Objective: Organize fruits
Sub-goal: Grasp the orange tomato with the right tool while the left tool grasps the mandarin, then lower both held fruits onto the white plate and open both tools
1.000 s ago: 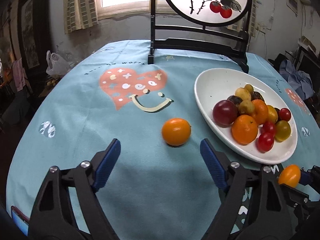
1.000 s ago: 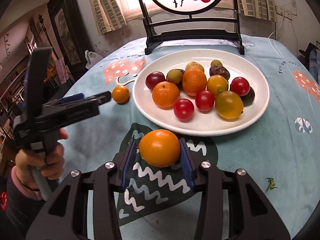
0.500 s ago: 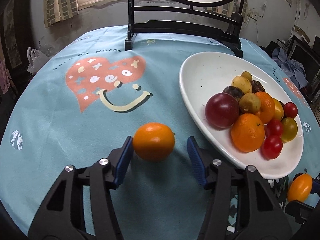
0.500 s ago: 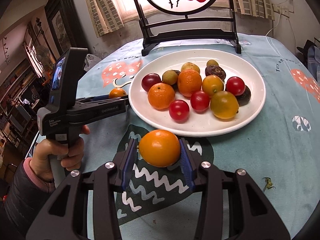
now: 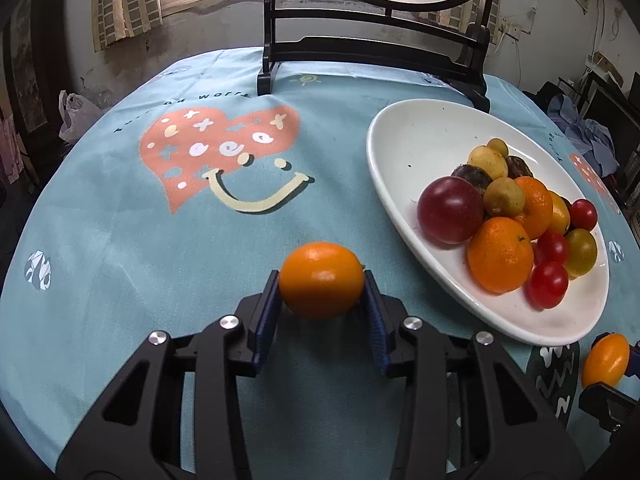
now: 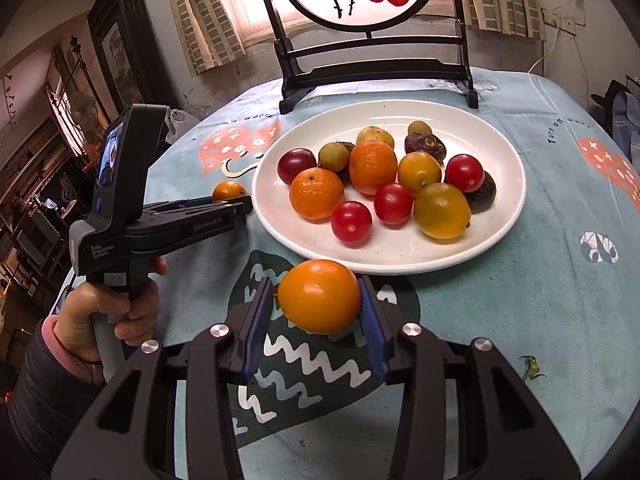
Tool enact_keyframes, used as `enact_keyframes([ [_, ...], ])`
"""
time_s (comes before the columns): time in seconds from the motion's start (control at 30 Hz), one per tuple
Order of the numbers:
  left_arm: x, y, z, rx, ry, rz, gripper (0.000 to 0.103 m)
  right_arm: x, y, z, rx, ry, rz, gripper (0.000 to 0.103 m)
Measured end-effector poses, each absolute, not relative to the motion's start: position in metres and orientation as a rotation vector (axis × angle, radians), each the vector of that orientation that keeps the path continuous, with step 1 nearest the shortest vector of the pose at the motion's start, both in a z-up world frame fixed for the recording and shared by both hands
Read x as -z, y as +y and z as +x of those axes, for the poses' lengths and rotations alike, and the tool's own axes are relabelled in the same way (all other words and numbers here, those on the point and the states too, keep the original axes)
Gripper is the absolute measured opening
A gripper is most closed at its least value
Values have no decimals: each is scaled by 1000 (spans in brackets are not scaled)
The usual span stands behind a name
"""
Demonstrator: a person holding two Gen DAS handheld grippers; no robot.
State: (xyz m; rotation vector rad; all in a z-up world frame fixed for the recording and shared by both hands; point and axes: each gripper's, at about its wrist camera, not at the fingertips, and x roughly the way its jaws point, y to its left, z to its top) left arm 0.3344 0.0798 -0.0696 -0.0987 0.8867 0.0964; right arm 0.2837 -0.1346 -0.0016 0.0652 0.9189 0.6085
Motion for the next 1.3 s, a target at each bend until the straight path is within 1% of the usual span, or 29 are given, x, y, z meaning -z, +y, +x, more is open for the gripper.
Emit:
enact_keyframes([
  [0.17,66,78,312,-91,900,-138,40,0,-134,279,-618,914,64,43],
  [0.43,45,57,262,-30,832,-163,40,-9,-143,262,-638,874,83,44],
  [0.67,23,20,236,93,755,-138,40,-26,-158,258,-614,773,109,44],
  [0.77,11,11,248,149,752,-156,40,-35,-165,270,-588,738,122,44],
  [1.03,-19,2,318,143,723,-152,40,-54,-167,326,-520,701,124,44],
  [1.17,-13,4,362,116,761,-154,40,-54,-170,354,-504,714,162,43],
  [1.3,5,10,402,79,819,-160,40,-43,-169,384,-481,743,167,43],
])
